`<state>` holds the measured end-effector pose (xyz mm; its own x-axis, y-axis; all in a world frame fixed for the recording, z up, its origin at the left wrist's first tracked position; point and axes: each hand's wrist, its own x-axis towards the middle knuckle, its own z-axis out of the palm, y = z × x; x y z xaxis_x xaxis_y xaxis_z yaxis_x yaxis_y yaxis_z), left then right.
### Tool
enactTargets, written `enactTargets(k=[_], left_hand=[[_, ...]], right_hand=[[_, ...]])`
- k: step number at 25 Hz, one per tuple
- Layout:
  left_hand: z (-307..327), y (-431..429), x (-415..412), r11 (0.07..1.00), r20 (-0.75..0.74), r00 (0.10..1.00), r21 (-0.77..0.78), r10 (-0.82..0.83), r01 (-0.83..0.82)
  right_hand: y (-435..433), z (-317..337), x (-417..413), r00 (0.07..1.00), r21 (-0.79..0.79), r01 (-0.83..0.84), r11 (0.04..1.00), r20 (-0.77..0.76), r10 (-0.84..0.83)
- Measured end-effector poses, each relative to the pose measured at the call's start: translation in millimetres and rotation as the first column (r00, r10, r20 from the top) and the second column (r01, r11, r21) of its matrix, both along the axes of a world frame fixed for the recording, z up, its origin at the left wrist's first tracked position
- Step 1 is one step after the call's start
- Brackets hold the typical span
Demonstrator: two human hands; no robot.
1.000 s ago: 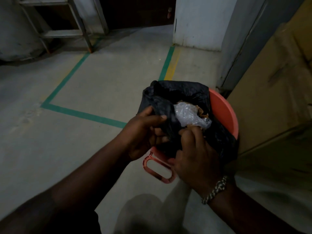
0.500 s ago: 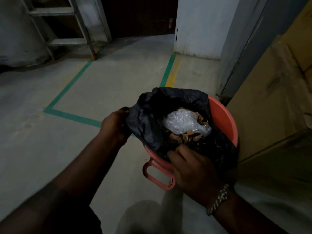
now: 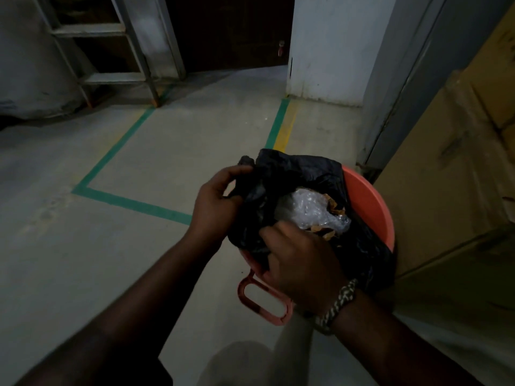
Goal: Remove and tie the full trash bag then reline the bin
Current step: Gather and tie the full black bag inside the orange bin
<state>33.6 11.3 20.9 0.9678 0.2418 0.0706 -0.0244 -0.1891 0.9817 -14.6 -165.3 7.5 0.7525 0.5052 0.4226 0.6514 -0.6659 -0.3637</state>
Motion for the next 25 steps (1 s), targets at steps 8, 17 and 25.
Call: enactTargets(k=[8,17,25], left_hand=[[10,-7,-13,0.899,0.178,0.942,0.392,-0.284,0.197],[6,-19,-15,0.937,0.397,0.869,-0.059,-0.294,0.344],[-18,-28,-14,0.933,0.157,0.935,0.227,-0.319,0.281]], right_hand=[[9,45,29,0.975,0.192,0.077,0.978,-0.219,-0.034],[-12,50,57,0.951,0.024,0.221,0.975,-0.228,-0.21],[-19,59,54,0.922,0.271,0.062,0.961,-0.383,0.048]])
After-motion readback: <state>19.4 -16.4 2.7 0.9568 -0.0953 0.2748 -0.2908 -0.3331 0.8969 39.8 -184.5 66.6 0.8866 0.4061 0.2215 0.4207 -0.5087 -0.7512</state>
